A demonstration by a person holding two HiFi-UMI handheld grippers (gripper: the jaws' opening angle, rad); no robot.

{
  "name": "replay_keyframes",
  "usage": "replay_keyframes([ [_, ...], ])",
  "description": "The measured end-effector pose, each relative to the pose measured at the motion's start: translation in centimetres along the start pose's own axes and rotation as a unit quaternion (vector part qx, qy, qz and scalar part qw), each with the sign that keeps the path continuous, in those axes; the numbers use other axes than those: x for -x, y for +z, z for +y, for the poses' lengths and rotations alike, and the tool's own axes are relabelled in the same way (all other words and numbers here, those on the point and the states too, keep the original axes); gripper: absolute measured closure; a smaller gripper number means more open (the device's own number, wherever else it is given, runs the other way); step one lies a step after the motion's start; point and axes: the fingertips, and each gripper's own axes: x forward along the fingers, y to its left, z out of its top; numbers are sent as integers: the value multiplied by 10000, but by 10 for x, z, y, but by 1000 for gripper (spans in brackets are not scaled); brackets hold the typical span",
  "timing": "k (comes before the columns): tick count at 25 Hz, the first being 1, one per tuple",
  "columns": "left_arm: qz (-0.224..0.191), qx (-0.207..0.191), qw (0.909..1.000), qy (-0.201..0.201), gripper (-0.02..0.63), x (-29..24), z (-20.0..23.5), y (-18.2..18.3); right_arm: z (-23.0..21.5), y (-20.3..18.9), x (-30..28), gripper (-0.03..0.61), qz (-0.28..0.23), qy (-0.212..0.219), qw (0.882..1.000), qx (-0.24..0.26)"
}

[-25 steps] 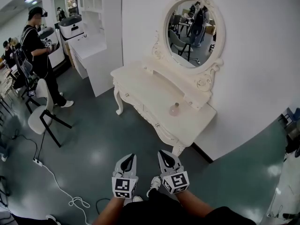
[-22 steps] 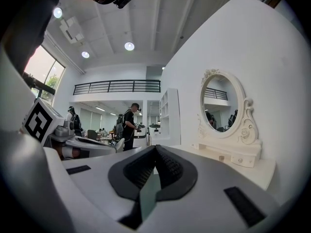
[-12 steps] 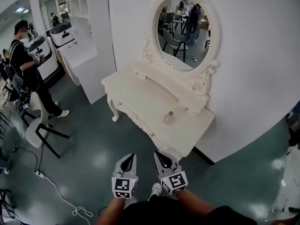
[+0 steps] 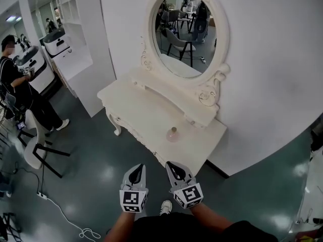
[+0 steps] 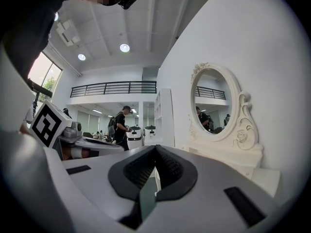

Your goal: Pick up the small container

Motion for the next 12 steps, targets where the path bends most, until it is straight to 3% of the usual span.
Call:
replay_keyframes([
  [12, 210, -167, 9996, -120, 607, -42, -13, 5, -46, -8, -13, 574, 12, -80, 9998, -197],
])
